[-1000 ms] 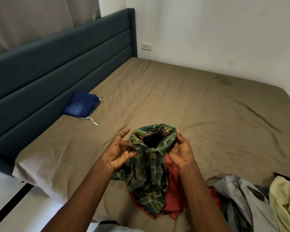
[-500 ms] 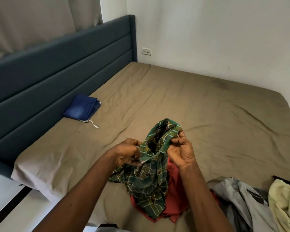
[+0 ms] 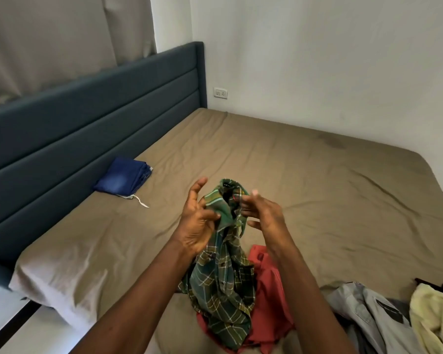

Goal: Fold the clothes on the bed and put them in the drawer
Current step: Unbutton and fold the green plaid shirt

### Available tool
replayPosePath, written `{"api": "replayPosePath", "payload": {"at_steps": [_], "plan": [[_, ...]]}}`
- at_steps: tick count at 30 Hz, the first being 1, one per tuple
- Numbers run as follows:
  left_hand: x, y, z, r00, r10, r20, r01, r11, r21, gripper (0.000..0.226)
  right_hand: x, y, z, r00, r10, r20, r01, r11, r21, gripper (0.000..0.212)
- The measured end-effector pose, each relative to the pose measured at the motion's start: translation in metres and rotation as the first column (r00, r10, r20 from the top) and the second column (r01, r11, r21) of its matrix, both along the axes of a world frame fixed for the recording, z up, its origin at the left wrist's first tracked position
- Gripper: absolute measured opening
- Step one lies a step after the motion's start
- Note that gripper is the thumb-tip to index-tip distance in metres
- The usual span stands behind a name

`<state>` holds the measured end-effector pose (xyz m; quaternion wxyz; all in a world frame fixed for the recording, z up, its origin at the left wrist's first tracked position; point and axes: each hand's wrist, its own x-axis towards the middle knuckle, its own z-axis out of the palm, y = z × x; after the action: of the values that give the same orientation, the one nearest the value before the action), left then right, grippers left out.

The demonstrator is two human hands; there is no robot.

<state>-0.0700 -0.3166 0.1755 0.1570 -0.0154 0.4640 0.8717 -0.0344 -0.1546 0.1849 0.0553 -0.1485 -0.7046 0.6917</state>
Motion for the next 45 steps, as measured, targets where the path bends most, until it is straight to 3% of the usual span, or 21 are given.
{"api": "replayPosePath", "payload": {"at_steps": [2,3,4,7,11,13,16,19,21,23,25,27,29,30,32,34,36,38,41,43,45], "plan": [[0.005,0.012,0.011,0.989,-0.102,-0.106,0.085,0.984,-0.158,0.076,-0.001,-0.006,0.023,0.967,0.255,0.009,-0.255,0.966,0.036,0.029],[0.006,0.015,0.017,0.974,-0.157,-0.160,0.115,0.963,-0.242,0.070,-0.003,-0.008,0.032,0.957,0.290,-0.005,-0.288,0.953,0.093,0.022],[0.006,0.014,0.026,0.952,-0.223,-0.208,0.154,0.939,-0.306,0.069,-0.007,-0.008,0.038,0.962,0.272,-0.023,-0.269,0.958,0.103,0.017],[-0.009,-0.005,0.049,0.878,-0.408,-0.251,0.286,0.866,-0.409,0.070,-0.016,0.000,0.055,0.970,0.241,-0.041,-0.244,0.967,-0.072,0.020],[-0.033,-0.031,0.060,0.941,-0.155,-0.301,-0.043,0.827,-0.560,0.063,-0.028,0.018,0.072,0.974,0.215,-0.078,-0.220,0.973,-0.069,0.043],[-0.049,-0.042,0.055,0.931,-0.210,-0.297,-0.054,0.729,-0.683,0.076,-0.036,0.024,0.085,0.958,0.241,-0.152,-0.269,0.941,-0.204,0.046],[-0.060,-0.043,0.070,0.837,-0.487,-0.251,0.102,0.589,-0.802,0.085,-0.048,0.030,0.131,0.850,0.423,-0.315,-0.513,0.800,-0.310,0.043],[-0.061,-0.024,0.109,0.765,-0.603,-0.225,0.222,0.575,-0.787,0.056,-0.054,0.023,0.190,0.712,0.557,-0.429,-0.671,0.719,-0.181,0.022],[-0.061,-0.012,0.143,0.767,-0.583,-0.268,0.223,0.634,-0.740,0.041,-0.059,0.020,0.233,0.768,0.435,-0.471,-0.555,0.818,-0.150,0.023],[-0.064,-0.008,0.177,0.793,-0.488,-0.365,0.155,0.741,-0.654,0.027,-0.060,0.026,0.272,0.844,0.197,-0.499,-0.268,0.961,-0.073,0.024],[-0.063,-0.009,0.214,0.841,-0.287,-0.459,0.010,0.856,-0.517,0.006,-0.056,0.036,0.293,0.886,-0.010,-0.463,0.009,1.000,-0.005,0.017],[-0.065,-0.014,0.250,0.832,-0.108,-0.544,-0.185,0.871,-0.455,0.019,-0.046,0.037,0.287,0.936,-0.087,-0.340,0.087,0.996,-0.013,0.066],[-0.067,-0.025,0.285,0.734,-0.080,-0.675,-0.333,0.823,-0.460,0.028,-0.035,0.021,0.260,0.962,0.080,-0.261,-0.044,0.989,0.138,0.100],[-0.065,-0.034,0.301,0.664,-0.112,-0.739,-0.405,0.777,-0.481,0.031,-0.031,0.008,0.247,0.962,0.186,-0.200,-0.128,0.953,0.273,0.102],[-0.064,-0.050,0.327,0.487,-0.268,-0.831,-0.608,0.579,-0.543,0.035,-0.021,-0.012,0.235,0.970,0.225,-0.088,-0.171,0.896,0.411,0.082],[-0.062,-0.072,0.348,0.310,-0.446,-0.839,-0.794,0.365,-0.487,0.035,-0.015,-0.017,0.243,0.977,0.202,-0.073,-0.166,0.925,0.341,0.075],[-0.065,-0.107,0.364,0.241,-0.530,-0.813,-0.842,0.302,-0.446,0.031,-0.005,-0.016,0.267,0.956,0.286,-0.065,-0.263,0.934,0.240,0.077],[-0.068,-0.145,0.376,0.213,-0.586,-0.782,-0.833,0.308,-0.459,0.036,0.010,-0.016,0.294,0.926,0.378,0.018,-0.366,0.883,0.294,0.073],[-0.066,-0.192,0.392,0.233,-0.704,-0.671,-0.805,0.248,-0.539,0.039,0.028,-0.032,0.334,0.918,0.339,0.207,-0.397,0.752,0.527,0.064],[-0.058,-0.216,0.400,0.309,-0.757,-0.576,-0.735,0.194,-0.649,0.034,0.039,-0.056,0.356,0.942,0.228,0.245,-0.332,0.545,0.770,0.051],[-0.047,-0.241,0.404,0.371,-0.766,-0.524,-0.613,0.222,-0.758,0.031,0.045,-0.084,0.367,0.989,0.093,0.111,-0.136,0.345,0.929,0.033]]}}
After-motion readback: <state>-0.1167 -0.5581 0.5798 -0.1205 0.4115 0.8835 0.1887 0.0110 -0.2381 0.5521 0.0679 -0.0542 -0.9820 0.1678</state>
